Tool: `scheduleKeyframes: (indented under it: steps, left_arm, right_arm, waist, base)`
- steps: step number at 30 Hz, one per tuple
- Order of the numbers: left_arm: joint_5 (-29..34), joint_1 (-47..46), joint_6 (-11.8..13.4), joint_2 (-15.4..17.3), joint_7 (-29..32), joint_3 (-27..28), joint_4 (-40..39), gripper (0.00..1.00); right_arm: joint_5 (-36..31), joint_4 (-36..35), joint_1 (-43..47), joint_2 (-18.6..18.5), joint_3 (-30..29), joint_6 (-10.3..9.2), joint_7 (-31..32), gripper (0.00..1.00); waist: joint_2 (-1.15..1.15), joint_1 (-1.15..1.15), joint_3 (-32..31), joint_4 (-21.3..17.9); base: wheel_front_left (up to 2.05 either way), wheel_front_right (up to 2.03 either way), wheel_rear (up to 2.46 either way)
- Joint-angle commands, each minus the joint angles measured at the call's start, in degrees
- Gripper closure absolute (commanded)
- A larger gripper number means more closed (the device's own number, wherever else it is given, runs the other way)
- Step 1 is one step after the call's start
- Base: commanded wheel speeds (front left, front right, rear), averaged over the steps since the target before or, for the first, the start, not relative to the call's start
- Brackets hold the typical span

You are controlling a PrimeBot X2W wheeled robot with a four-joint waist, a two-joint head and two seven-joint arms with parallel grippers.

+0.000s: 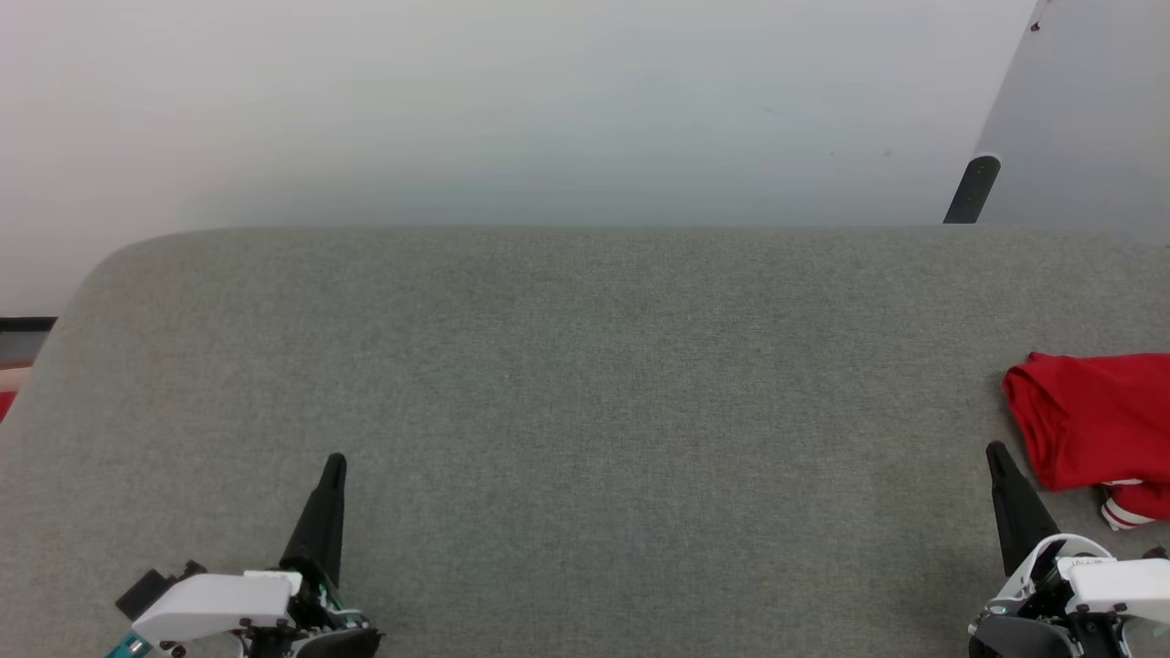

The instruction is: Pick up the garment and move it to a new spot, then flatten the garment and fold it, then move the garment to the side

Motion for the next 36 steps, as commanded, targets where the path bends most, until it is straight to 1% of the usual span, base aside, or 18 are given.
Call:
scheduleKeyframes:
  steps: [1,36]
  left_arm:
    - [-0.14,-0.63,-0.31,0.00,0.16,0.16,0.09,1.00]
    - [-0.18,-0.60,-0.32,0.00,0.12,0.12,0.06,1.00]
  right_arm:
    - [0.18,0.00,-0.40,0.21,0.20,0.02,0.08,1.00]
    - [0.21,0.00,-0.38,0.21,0.20,0.03,0.05,1.00]
  waist:
    - [-0.01,0.00,0.00,0.00]
    - [-0.01,0.00,0.00,0.00]
  base:
    - [0.00,0.00,0.00]
    - [0.00,0.00,0.00]
